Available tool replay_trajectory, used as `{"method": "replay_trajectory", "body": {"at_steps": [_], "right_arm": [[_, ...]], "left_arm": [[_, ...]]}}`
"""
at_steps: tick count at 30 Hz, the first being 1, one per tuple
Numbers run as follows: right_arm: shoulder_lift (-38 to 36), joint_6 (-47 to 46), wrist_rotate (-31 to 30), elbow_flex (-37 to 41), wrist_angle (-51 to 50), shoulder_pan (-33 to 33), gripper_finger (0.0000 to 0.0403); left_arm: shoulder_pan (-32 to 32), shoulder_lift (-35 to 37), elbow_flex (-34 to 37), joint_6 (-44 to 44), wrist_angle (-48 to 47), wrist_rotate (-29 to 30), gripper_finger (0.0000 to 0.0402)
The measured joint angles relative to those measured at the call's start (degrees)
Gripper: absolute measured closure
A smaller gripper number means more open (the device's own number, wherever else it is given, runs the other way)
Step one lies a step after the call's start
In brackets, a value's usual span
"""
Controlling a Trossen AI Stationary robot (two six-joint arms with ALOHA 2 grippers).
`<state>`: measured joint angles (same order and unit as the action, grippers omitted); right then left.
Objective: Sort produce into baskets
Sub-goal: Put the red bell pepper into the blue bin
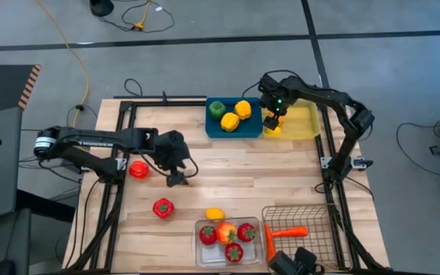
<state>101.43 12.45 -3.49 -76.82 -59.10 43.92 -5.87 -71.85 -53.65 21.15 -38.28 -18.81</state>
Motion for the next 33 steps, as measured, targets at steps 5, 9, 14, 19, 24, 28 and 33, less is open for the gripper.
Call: {"method": "replay_trajectory", "body": {"at_steps": [5,9,14,19,24,28,33], "right_arm": [[0.0,0.0,0.0,0.0,0.0,0.0,0.0060],[0.0,0.0,0.0,0.0,0.6,0.0,0.0060],[0.0,0.0,0.0,0.0,1.0,0.0,0.0060],[0.0,0.0,0.0,0.0,1.1,0.0,0.0060],[0.0,0.0,0.0,0.0,1.1,0.0,0.0060],[0.0,0.0,0.0,0.0,1.1,0.0,0.0060],[0.0,0.0,0.0,0.0,1.4,0.0,0.0060]], "left_arm": [[1.4,0.3,0.0,5.5,-5.4,-7.7,0.0014],[3.3,0.3,0.0,8.7,-8.6,-7.5,0.0014],[5.2,0.3,0.0,11.4,-9.2,-7.5,0.0014],[7.3,0.3,0.0,16.2,-9.1,-3.6,0.0014],[11.8,0.3,0.0,19.2,-10.0,1.0,0.0014],[15.8,0.3,0.0,25.0,-11.5,2.1,0.0014],[20.2,0.3,0.0,31.8,-12.4,1.6,0.0014]]}}
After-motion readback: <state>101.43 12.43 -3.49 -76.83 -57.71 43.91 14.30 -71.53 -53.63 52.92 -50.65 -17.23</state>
